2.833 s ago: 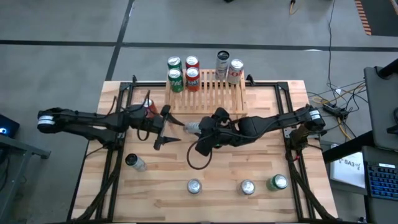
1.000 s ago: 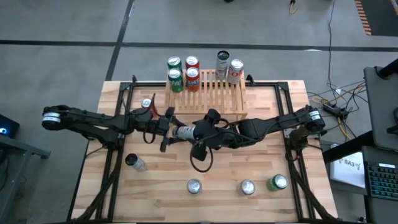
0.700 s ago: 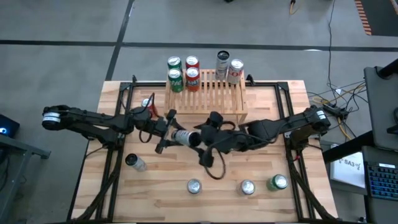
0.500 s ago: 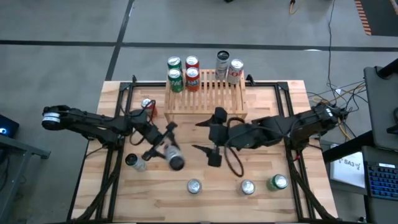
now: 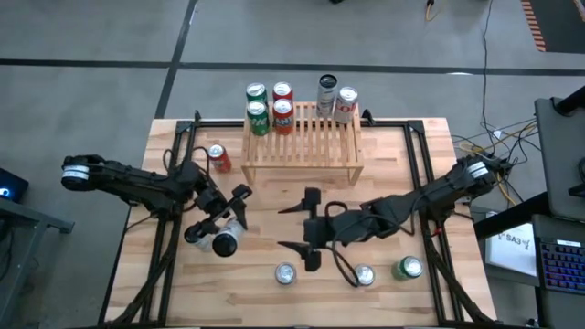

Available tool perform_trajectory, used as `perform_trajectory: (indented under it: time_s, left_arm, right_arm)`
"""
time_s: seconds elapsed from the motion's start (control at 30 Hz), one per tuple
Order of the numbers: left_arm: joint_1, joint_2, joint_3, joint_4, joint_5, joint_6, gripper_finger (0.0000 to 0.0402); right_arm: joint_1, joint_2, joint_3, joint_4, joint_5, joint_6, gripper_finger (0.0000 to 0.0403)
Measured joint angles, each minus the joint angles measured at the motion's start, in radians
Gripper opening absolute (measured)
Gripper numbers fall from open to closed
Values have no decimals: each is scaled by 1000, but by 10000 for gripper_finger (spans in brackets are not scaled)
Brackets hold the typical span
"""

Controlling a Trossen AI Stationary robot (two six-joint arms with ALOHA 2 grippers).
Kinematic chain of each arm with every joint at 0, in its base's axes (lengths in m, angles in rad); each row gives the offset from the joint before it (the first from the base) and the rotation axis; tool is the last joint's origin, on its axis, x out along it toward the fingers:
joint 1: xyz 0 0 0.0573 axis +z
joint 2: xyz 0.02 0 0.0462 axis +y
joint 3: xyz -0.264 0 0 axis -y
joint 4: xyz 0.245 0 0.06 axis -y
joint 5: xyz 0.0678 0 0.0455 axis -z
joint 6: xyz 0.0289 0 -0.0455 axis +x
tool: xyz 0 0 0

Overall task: Place canned beverage on shelf
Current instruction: Put the white yellow soda can on the shelf

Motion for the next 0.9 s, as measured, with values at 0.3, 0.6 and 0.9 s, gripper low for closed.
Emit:
perform_trajectory:
  time_s: [0.3,0.6,0.9]
  left_arm:
    - [-2,0,-29,38,-4,-52,238]
    - [-4,0,-34,38,-35,-79,238]
    - [-2,0,-33,32,-110,-49,238]
  right_arm:
    - [-19,0,-253,452,-41,-114,327]
    - [-82,-7,-300,717,267,-121,327]
    - [-113,-7,-236,570,-1,-178,327]
